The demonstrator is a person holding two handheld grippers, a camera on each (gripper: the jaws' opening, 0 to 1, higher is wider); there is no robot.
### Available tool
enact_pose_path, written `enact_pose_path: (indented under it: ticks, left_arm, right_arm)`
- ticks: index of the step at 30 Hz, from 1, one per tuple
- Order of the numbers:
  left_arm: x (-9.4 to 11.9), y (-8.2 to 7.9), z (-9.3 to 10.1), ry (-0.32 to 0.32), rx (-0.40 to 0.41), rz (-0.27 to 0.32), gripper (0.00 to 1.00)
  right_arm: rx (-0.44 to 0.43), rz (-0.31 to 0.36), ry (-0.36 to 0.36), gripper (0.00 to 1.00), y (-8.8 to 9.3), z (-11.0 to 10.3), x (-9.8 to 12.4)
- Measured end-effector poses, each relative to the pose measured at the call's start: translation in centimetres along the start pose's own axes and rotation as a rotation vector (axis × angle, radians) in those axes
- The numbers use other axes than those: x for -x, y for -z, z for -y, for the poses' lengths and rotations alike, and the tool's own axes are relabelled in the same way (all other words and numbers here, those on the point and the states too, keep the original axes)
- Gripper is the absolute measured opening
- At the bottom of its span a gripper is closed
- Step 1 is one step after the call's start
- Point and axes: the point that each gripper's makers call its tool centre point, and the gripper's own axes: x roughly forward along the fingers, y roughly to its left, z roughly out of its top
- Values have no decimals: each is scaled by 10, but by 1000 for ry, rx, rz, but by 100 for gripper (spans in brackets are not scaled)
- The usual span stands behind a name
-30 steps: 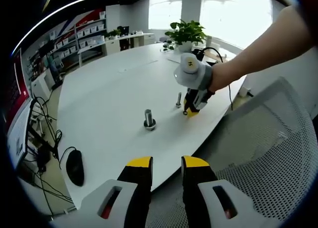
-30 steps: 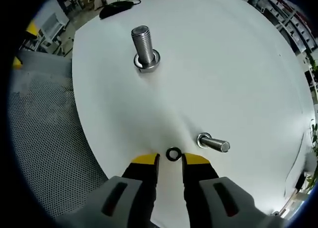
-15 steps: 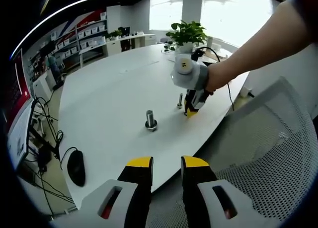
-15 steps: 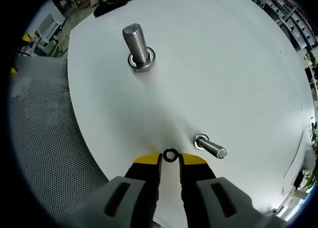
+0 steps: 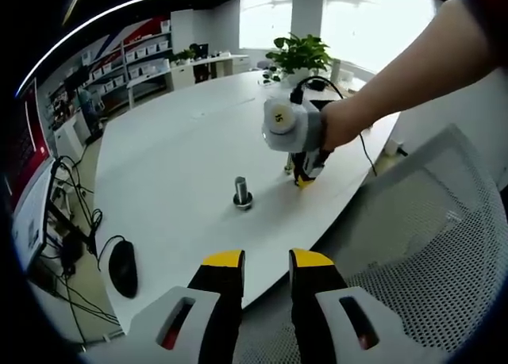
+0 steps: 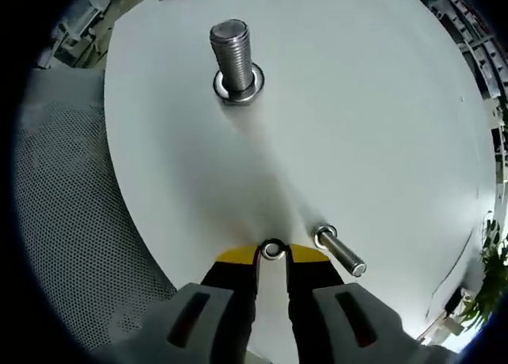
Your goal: Place the washer onto the threaded stud by aligning its center hole with the stud, sliding it down to the base, and recovering from edge contact or off-axis alignment until the washer reaches the visible bottom stop.
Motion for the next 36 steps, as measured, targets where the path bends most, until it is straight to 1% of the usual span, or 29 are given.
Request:
enact_pose_path:
  ticks: [3, 6, 8, 12, 15, 17, 19, 22, 25, 29, 36]
  left_arm:
    - [0, 0, -1, -2, 2, 0, 20]
    - [0, 0, -1, -3, 1, -2, 20]
    - [0, 1, -1, -3, 1, -2, 20]
    - [0, 1, 0, -2, 0, -4, 20]
    - [0, 0, 0, 0, -2, -4, 20]
    - [-1, 1, 0, 4, -3, -7, 20]
    - [-1, 1, 1, 6, -5, -7, 20]
    - [-1, 2, 1, 7, -4, -10, 20]
    - [-1, 2, 2, 9, -4, -10, 20]
    - [-1, 2, 2, 11, -4, -10, 20]
    - [0, 1, 2, 11, -3, -6, 20]
  right_arm:
    - [12, -5, 1, 16, 1, 1, 0]
    - [-27, 18, -8, 16, 1, 2, 1]
    - [-50, 50, -5, 16, 2, 3, 1]
    - [-56, 105, 25, 15, 3, -1, 3]
    - [-62, 160, 48, 15, 3, 0, 3]
    - [-93, 198, 43, 15, 3, 1, 4]
    - [-125, 223, 37, 15, 3, 2, 4]
    - [-150, 255, 34, 15, 5, 3, 5]
    - [-169, 262, 26, 15, 7, 2, 5]
    - [-189, 239, 10, 15, 15, 0, 6]
    - [-241, 277, 3, 15, 17, 5, 16]
